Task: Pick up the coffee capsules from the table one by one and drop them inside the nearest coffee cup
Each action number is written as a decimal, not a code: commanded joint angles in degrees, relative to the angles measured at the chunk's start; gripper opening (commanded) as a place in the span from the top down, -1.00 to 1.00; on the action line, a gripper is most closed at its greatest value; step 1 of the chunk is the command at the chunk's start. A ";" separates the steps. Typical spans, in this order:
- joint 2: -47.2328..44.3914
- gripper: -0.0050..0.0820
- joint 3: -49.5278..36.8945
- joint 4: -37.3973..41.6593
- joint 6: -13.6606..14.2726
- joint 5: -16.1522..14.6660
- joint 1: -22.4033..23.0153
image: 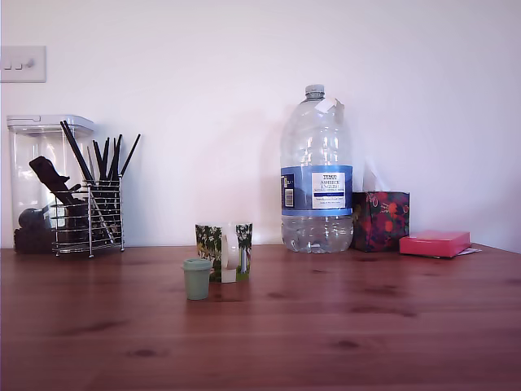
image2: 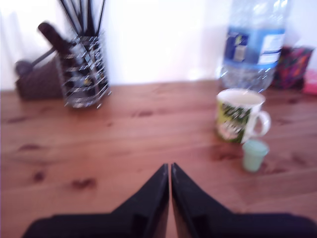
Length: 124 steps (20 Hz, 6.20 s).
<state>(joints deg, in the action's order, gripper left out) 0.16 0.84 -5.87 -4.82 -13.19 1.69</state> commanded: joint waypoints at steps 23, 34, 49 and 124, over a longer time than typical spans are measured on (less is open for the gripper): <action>-51.63 0.65 2.25 36.81 5.42 -5.73 16.55; -72.96 -0.71 2.25 63.36 5.40 -5.79 16.70; -104.78 -0.71 22.23 71.36 5.95 -10.84 17.44; -116.89 0.66 78.79 2.23 17.27 -5.73 20.44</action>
<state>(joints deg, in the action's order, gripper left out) -114.85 79.92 -3.57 12.21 -19.07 22.09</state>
